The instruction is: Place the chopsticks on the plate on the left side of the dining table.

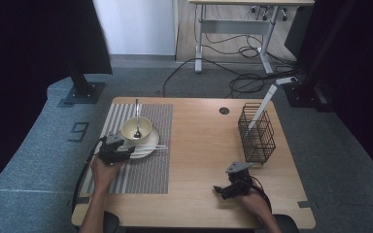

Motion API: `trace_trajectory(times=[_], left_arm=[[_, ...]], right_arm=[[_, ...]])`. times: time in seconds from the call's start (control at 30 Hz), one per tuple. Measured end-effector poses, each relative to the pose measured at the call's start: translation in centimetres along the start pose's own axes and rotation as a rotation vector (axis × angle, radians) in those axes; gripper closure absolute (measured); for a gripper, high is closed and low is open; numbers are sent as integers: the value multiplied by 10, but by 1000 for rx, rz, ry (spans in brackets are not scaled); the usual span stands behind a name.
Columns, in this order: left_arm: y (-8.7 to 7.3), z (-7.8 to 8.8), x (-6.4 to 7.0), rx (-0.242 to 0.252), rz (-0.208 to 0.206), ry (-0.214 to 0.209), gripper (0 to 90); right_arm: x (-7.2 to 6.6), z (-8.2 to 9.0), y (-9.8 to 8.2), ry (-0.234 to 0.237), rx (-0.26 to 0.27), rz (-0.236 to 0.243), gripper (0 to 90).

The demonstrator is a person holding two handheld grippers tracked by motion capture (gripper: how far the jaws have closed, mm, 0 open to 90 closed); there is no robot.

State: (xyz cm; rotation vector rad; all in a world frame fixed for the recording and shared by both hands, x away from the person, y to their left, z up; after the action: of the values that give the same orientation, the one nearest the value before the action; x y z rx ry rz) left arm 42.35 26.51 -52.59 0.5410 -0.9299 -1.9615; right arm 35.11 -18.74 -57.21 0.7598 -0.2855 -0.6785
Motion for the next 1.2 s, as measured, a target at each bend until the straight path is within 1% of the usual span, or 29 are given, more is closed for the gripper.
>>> trace_trajectory(times=[0.07, 0.13, 0.23, 0.33, 0.43, 0.53, 0.6, 0.67, 0.8, 1.03, 1.1, 1.2], left_arm=[[0, 2, 4, 4, -5, -16, 355], [0, 3, 6, 9, 1, -35, 317], [-3, 4, 9, 26, 17, -79, 270], [-6, 4, 13, 43, 31, -126, 198], [-7, 4, 18, 43, 28, -148, 153], [-8, 3, 24, 55, 31, -201, 134], [-7, 2, 28, 75, 51, -242, 103], [-7, 0, 30, 86, 56, -262, 70], [-10, -6, 36, 74, 29, -269, 2], [-11, -14, 40, 58, 11, -262, 0], [-10, -17, 40, 47, 2, -250, 0], [-9, -21, 39, 40, 2, -240, 0]], right_arm=[[0, 0, 0, 0, 0, 0, 0], [0, 0, 0, 0, 0, 0, 0], [0, 0, 0, 0, 0, 0, 0], [0, 0, 0, 0, 0, 0, 0], [0, 0, 0, 0, 0, 0, 0], [0, 0, 0, 0, 0, 0, 0], [0, 0, 0, 0, 0, 0, 0], [0, 0, 0, 0, 0, 0, 0], [0, 0, 0, 0, 0, 0, 0], [0, 0, 0, 0, 0, 0, 0], [0, 0, 0, 0, 0, 0, 0], [0, 0, 0, 0, 0, 0, 0]])
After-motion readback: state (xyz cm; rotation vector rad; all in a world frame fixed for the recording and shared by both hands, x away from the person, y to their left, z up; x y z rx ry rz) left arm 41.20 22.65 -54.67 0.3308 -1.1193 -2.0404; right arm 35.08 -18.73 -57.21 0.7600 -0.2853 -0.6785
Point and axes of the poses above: each handheld gripper's, and its own axes: z roughly backward along the jaws, y roughly out of its top, x roughly to its right, the point moved 2 cm from there along -z, roughly forward along the jaws
